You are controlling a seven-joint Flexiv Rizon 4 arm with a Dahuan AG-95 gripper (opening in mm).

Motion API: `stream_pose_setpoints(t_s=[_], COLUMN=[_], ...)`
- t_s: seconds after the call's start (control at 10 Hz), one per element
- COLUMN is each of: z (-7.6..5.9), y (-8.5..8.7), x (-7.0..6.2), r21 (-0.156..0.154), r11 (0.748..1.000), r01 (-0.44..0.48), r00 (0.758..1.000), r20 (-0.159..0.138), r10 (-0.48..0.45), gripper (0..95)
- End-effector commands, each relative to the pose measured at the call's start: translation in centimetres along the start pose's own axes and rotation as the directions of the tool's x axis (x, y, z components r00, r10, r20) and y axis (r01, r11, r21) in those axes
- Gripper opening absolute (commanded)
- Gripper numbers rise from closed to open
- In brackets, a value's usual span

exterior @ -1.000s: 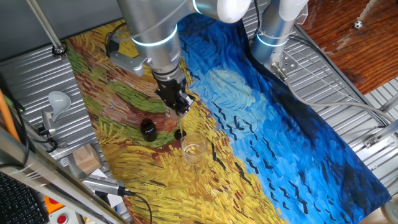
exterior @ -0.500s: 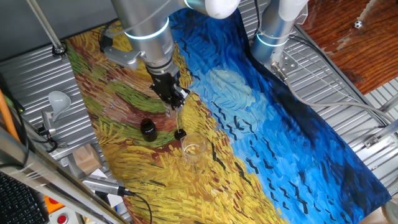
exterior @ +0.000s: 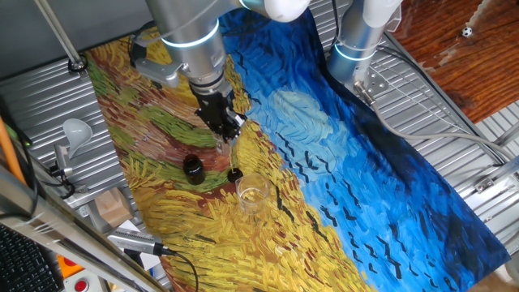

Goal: Transfer liquid using a dropper

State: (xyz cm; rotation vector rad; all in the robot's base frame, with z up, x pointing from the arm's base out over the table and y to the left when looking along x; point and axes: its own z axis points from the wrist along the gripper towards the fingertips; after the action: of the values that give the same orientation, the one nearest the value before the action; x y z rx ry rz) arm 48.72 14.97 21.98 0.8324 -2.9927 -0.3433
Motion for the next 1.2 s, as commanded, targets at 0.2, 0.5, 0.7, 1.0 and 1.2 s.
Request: stream_pose_setpoints(t_s=[0.2,0.5,0.7,1.0,1.2], z=[0.02,0.02,0.02,0.02,0.02], y=[-0.04,-0.04,-0.04,-0.04,-0.04], x=[-0.03,-0.03,-0.03,-0.03,-0.03], r21=[-0.001,-0.003,-0.005,-0.015,-0.011], r11=[0.999,0.997,0.993,0.991,0.992], r01=[0.036,0.082,0.118,0.136,0.122], r00=[0.999,0.997,0.993,0.991,0.993], r20=[-0.003,-0.001,0.0,0.007,0.003], r10=[-0.036,-0.082,-0.118,-0.136,-0.122], gripper=[0.0,0.0,0.0,0.0,0.0])
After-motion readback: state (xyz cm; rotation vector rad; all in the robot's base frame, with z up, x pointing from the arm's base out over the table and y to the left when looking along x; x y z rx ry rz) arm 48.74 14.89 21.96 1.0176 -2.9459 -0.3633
